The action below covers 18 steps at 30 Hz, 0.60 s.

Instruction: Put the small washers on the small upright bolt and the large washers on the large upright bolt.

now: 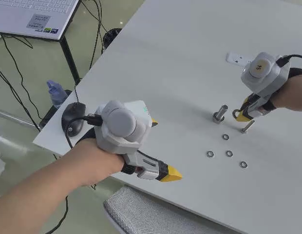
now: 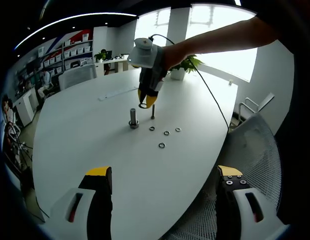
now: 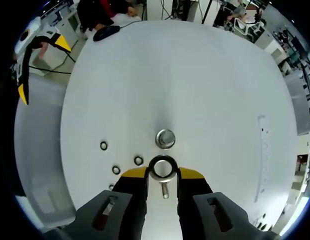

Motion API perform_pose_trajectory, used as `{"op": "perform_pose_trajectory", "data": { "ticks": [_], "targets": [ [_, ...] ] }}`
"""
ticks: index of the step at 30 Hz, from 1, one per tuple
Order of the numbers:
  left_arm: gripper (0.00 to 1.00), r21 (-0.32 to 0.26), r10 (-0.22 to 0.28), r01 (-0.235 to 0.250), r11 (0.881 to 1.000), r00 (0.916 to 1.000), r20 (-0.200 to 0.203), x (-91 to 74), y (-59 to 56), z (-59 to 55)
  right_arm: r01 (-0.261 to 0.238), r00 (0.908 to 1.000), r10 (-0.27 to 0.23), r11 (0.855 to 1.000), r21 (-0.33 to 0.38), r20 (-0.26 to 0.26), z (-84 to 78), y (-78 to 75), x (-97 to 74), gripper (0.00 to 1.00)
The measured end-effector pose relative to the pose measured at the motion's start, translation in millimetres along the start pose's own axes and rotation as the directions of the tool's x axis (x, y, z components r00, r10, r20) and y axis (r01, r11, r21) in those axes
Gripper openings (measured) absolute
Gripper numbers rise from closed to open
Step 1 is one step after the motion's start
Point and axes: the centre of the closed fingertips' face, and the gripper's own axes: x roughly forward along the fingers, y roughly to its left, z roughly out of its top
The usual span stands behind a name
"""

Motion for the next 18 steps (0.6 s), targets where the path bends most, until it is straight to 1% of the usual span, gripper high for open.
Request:
{"op": "perform_pose_trajectory", "data": {
  "ticks": [2,4,6,8,11,14,15,18],
  "targets": [
    [0.86,0.004,-0.001,0.001,1.0,1.0,-0.009,2.0,0.8,-1.9,0.0,1.0,0.0,1.0,-0.002,0.004,3.8,-1.8,-2.3,0.22],
    [0.86,0.007,0.001,-0.001,1.0,1.0,-0.01,3.6,1.7,-2.4,0.001,1.0,-0.001,1.0,-0.002,0.009,7.7,-3.4,-4.1,0.22],
    [0.86,0.014,0.001,-0.001,1.0,0.9999,-0.015,6.0,1.9,-3.7,-0.002,0.9999,0.003,1.0,-0.004,0.013,9.8,-7.8,-2.4,0.22],
    [0.86,0.03,0.004,-0.003,1.0,0.9994,-0.034,8.8,1.9,-6.5,-0.008,0.9999,0.008,1.0,-0.01,0.011,13.1,-5.7,-1.5,0.22],
    [0.88,0.031,0.003,-0.001,1.0,0.9993,-0.038,12.6,2.7,-8.8,-0.014,0.9999,0.014,1.0,-0.02,0.003,14.3,-5.7,0.8,0.22],
    [0.89,0.024,0.016,-0.014,1.0,0.9989,-0.045,15.3,7.8,-11.9,-0.015,0.9999,0.015,1.0,-0.02,0.0,17.0,-5.6,2.1,0.22],
    [0.9,0.022,0.022,-0.021,1.0,0.9983,-0.053,15.7,9.6,-13.5,-0.014,0.9999,0.014,1.0,-0.022,0.0,17.9,-5.0,2.1,0.22],
    [0.91,0.033,0.021,-0.019,0.999,0.9979,-0.061,15.6,9.1,-15.1,-0.013,0.9999,0.013,1.0,-0.026,0.001,21.6,-3.5,2.4,0.22]
  ]
}}
